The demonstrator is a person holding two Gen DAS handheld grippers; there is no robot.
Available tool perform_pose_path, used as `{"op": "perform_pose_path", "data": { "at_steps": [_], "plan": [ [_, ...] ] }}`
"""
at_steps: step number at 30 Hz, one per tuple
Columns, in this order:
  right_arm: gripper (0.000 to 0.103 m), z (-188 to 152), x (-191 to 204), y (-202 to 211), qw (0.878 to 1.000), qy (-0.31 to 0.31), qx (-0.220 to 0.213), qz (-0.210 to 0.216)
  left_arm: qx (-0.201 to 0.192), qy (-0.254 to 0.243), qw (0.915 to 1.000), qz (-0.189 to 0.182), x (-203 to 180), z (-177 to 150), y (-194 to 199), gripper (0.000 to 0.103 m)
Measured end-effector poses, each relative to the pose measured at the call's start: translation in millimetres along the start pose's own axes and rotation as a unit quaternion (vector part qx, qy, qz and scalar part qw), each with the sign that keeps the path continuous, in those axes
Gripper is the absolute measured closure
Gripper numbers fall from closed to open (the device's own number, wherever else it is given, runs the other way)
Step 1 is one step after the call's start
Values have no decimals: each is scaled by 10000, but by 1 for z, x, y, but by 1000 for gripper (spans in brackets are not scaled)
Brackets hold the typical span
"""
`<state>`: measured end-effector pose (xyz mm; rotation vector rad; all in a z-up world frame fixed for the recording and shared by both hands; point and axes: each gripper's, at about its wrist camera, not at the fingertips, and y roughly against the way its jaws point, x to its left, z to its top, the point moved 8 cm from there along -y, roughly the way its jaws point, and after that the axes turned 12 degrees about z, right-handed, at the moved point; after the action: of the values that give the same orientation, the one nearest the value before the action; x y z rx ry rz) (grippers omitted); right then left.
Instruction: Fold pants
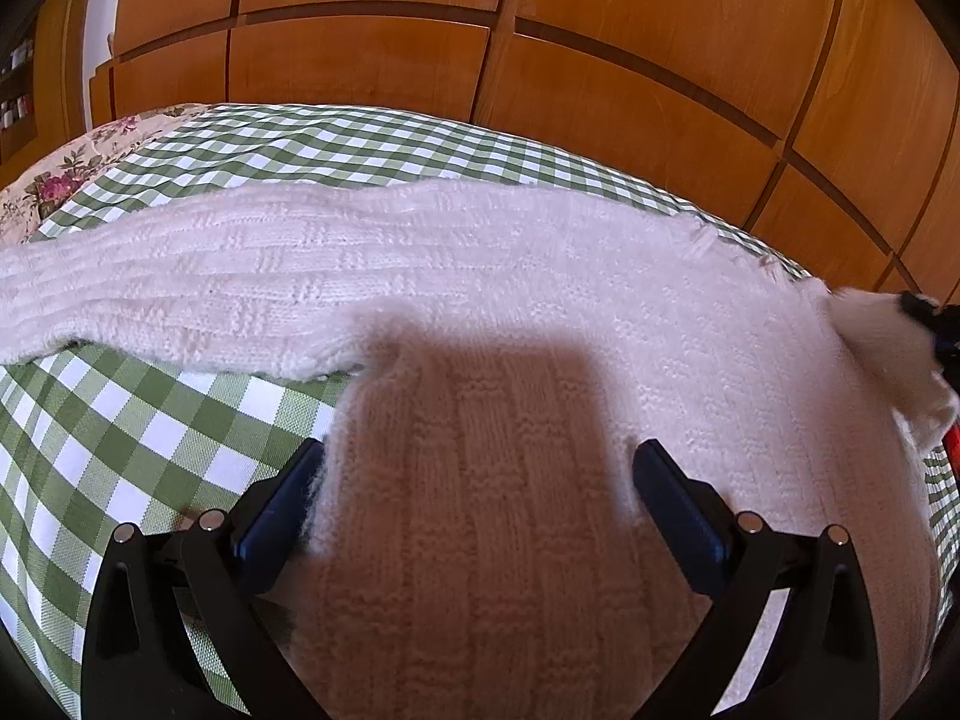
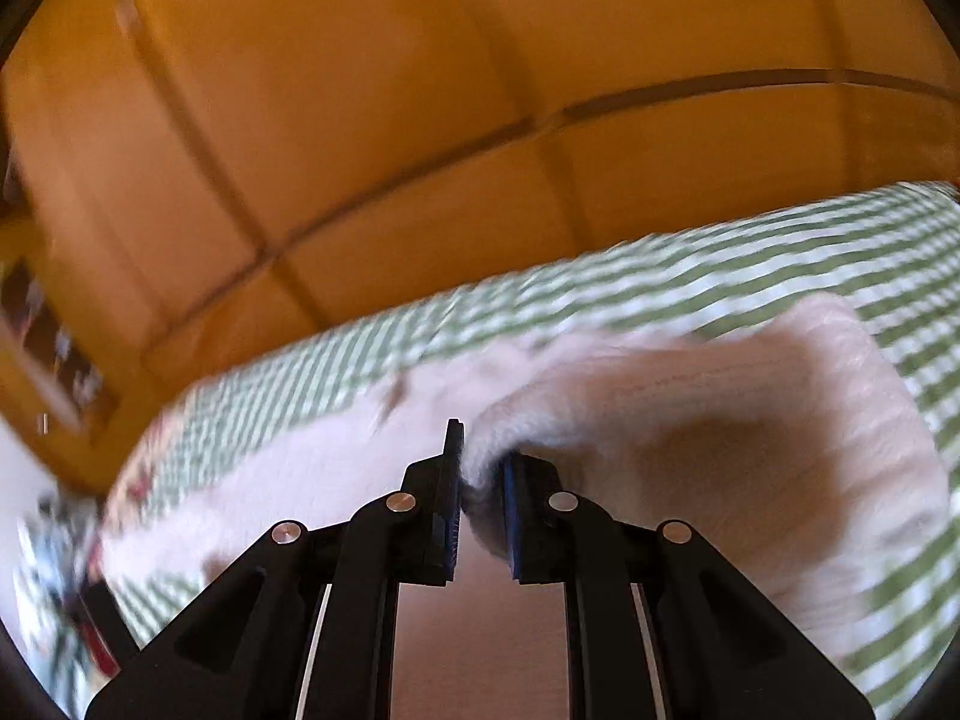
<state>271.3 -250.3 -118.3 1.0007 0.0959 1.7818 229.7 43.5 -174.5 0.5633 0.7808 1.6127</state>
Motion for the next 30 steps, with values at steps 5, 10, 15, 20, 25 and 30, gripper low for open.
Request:
{"op": "perform_pose_path", "data": {
  "at_steps": [5, 10, 15, 20, 25, 30],
  "plan": [
    [92, -43, 37, -48, 9933, 950, 647, -148, -3, 4, 10000, -7, 0, 0, 0, 2],
    [63, -64, 35, -65, 9883, 1089, 1042, -223, -2, 8, 10000, -5, 0, 0, 0, 2],
    [31, -64, 38, -34, 9936, 814, 718, 305, 1, 8, 10000, 0, 0, 0, 0, 2],
    [31, -73, 16, 12, 9981, 313, 316, 432, 30, -10, 10000, 23, 0, -1, 0, 2],
    [31, -72, -48, 64, 9972, -594, -351, -271, 234, -379, 9980, 454, -10, 0, -2, 2],
    [31, -84, -97, 83, 9818, -1697, -850, 10, -326, -734, 9968, 52, -55, 20, 43, 2]
  ]
}}
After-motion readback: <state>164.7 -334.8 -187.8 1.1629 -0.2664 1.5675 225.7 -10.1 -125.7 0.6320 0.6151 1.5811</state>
